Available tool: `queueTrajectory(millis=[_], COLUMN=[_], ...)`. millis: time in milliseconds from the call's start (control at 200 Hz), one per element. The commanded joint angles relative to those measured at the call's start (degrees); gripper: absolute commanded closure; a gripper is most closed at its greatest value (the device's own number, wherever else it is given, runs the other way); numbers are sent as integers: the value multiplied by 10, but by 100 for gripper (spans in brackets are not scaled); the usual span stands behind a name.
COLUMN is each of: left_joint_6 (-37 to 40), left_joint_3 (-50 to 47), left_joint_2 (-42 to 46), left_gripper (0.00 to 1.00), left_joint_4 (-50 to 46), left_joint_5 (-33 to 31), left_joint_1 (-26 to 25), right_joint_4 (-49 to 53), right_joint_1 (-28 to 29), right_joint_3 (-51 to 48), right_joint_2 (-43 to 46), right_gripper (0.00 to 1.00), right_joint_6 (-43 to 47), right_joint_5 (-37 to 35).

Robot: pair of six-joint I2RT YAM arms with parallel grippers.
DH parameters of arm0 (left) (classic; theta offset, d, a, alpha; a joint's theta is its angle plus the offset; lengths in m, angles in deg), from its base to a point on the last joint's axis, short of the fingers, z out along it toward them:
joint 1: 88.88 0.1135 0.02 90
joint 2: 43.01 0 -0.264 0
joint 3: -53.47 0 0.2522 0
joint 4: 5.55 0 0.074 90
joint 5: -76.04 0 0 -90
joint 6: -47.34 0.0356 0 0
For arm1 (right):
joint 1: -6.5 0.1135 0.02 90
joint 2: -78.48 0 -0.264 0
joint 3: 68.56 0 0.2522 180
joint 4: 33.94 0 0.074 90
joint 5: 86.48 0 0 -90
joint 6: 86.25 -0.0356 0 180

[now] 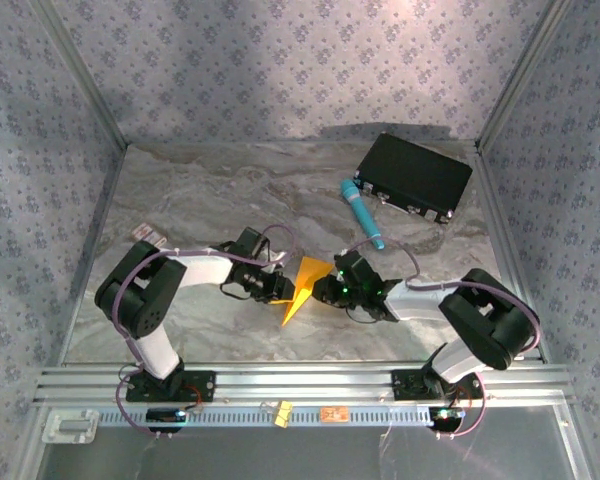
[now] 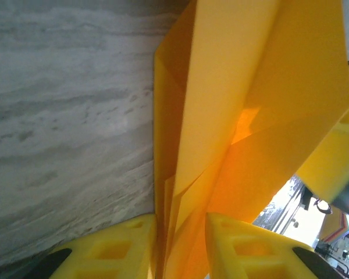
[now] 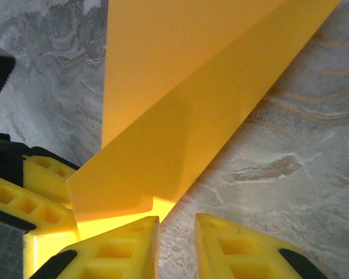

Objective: Fold a paper plane with a square sheet of paper (pick it up from the middle)
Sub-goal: Turn over the paper at the center of the table.

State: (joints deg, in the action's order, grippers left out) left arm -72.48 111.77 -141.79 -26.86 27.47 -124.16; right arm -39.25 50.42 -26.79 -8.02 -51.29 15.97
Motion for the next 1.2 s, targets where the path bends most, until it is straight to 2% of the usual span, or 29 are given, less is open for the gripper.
queueTrajectory(millis=[0,435,575,710,820,999,1104,1199], left_joint_6=[7,3,1,-2,1,-28,-38,-49], left_joint_3=[13,14,15,15,15,14,21,25], left_joint_2=[-12,-18,-16,0,37,112,141,155], left_gripper=[73,78,82,90,97,99,100,100], left_joint_4=[3,26,28,23,-9,-87,-133,-159], left_joint_5=[19,41,42,24,-54,-275,-378,-431], left_joint_1=[-9,-18,-20,-24,-34,-68,-88,-97], right_joint_4=[-12,-25,-27,-30,-14,44,54,54], right_joint_1=[4,4,2,0,-2,-7,-7,-7], right_joint_3=[-5,-16,-20,-26,-34,-33,-28,-21], right_joint_2=[-14,-19,-17,-5,25,69,76,74], right_gripper=[77,77,77,77,77,76,75,76], right_joint_6=[1,-5,-6,-9,-9,-2,0,2], right_joint_5=[22,19,19,12,-8,-51,-56,-57])
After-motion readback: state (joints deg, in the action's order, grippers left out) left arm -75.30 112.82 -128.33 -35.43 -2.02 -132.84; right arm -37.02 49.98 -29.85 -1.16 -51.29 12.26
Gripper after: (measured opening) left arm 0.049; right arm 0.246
